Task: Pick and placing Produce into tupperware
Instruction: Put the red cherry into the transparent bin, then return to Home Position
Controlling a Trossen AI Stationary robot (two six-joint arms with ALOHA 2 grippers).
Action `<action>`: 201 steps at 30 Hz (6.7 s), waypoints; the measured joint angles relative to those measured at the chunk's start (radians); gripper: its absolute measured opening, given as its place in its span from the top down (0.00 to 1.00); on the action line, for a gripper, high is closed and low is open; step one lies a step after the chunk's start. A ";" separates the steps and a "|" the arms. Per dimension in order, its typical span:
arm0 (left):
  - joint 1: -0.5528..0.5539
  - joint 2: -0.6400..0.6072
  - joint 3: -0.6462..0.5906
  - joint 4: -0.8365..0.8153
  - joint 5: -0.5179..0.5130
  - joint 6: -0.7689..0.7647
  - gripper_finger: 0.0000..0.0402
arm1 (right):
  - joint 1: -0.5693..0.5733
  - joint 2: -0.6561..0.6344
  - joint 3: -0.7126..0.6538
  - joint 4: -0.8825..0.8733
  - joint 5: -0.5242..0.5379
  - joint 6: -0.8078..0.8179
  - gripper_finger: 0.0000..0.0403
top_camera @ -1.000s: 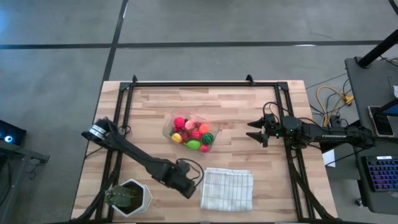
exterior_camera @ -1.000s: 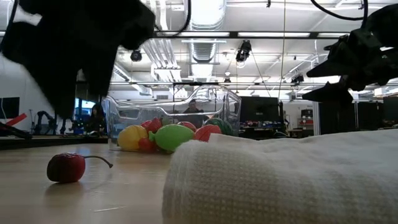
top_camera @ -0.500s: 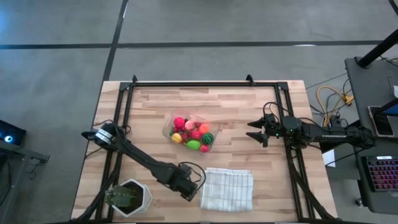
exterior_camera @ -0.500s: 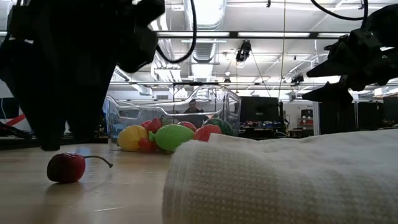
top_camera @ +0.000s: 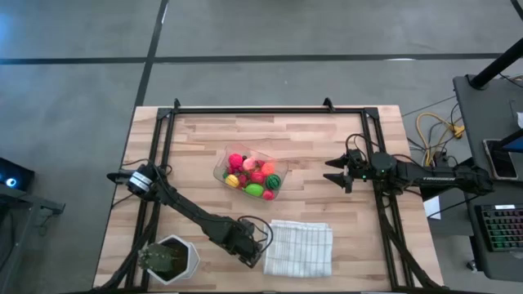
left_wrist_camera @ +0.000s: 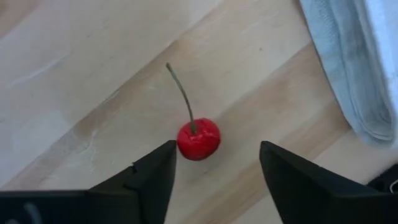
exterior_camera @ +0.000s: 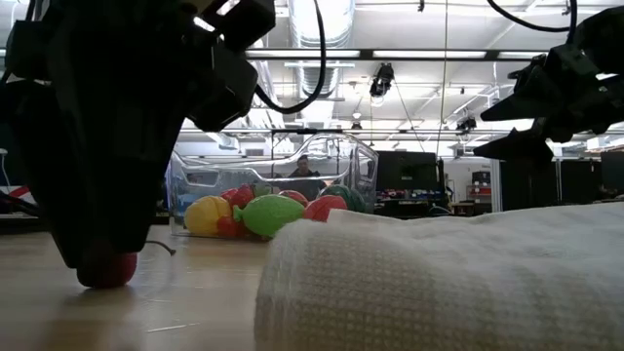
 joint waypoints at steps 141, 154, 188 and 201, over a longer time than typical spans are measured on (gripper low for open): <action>0.334 -1.972 -1.217 0.463 -0.252 0.948 0.28 | 0.000 0.000 0.000 0.000 0.000 0.000 0.18; 0.334 -1.899 -1.274 0.341 -0.305 0.945 0.28 | 0.000 0.000 0.000 0.001 0.000 0.000 0.18; 0.334 -1.837 -1.311 0.379 -0.304 0.945 0.28 | 0.000 0.000 0.000 0.000 0.000 0.000 0.18; 0.334 -1.834 -1.311 0.379 -0.304 0.945 0.28 | 0.000 0.000 0.000 0.000 0.000 0.000 0.18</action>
